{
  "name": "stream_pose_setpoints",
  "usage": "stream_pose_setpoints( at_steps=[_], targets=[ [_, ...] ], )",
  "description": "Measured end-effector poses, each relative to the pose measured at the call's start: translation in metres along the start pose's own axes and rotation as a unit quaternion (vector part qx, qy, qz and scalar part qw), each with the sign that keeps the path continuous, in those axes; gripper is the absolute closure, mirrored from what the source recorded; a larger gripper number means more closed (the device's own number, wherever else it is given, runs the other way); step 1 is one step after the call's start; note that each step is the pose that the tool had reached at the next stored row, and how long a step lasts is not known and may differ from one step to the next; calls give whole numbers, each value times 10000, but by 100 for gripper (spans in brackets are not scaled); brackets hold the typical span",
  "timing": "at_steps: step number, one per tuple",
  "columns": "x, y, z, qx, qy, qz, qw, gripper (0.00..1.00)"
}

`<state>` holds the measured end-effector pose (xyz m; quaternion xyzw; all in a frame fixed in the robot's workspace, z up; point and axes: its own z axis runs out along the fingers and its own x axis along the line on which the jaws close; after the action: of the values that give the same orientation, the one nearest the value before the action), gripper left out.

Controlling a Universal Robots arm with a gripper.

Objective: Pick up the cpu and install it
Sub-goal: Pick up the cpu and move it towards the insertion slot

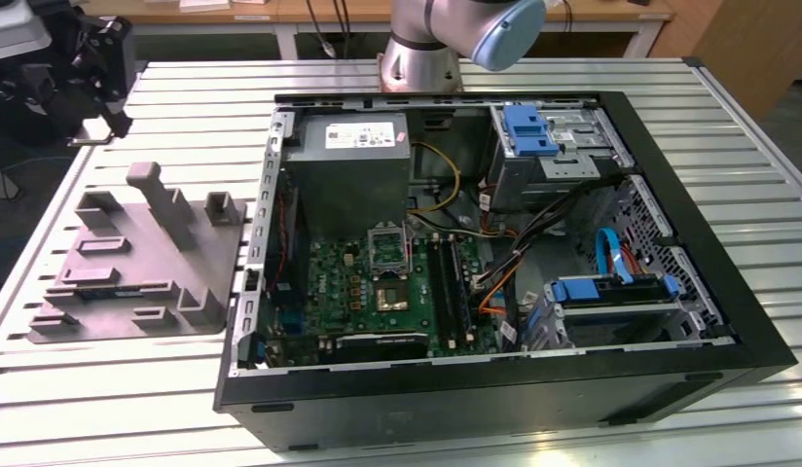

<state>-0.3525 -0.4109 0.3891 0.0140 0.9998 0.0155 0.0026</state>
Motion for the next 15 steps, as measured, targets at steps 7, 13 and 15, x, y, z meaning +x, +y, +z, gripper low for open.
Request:
stream_pose_setpoints(
  at_steps=[7,13,15],
  targets=[
    [-30,1,0,0,0,0,10000,53],
    [-45,1,0,0,0,0,10000,53],
    [-52,2,1,0,0,0,10000,53]
  ],
)
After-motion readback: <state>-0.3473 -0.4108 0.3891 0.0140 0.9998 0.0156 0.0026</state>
